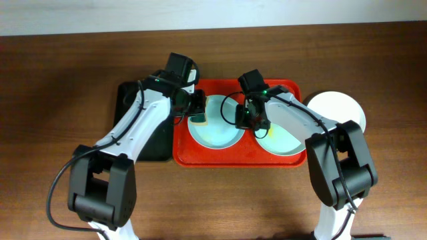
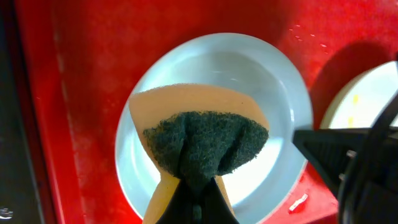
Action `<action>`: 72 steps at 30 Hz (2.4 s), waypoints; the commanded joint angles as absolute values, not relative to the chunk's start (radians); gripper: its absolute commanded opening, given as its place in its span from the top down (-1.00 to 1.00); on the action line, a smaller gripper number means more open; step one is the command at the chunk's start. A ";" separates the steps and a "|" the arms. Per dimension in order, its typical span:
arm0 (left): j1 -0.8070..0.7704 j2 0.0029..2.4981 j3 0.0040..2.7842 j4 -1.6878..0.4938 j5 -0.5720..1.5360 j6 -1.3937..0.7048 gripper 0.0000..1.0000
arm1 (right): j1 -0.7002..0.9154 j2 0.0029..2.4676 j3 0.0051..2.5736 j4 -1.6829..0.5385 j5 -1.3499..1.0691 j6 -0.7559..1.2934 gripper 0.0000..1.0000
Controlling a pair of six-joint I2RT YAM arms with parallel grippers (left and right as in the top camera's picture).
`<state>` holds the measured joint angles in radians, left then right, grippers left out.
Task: Clean dirty plates on tray and stack at the side
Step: 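Scrub the white plate with the sponge in the left gripper, then return the sponge to the black tray with the left gripper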
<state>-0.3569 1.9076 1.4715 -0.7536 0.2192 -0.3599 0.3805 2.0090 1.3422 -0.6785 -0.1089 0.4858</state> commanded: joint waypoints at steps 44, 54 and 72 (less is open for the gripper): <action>-0.287 1.959 1.579 -0.748 0.284 -0.232 1.00 | 0.395 2.022 1.316 -0.677 -0.120 0.468 0.69; -0.281 1.825 1.567 -0.968 -0.273 -0.230 1.00 | 0.395 2.022 1.316 -0.676 -0.120 0.468 0.42; 0.061 1.825 1.307 -0.754 0.064 -0.221 1.00 | 0.377 2.022 1.333 -0.683 -0.131 0.472 0.92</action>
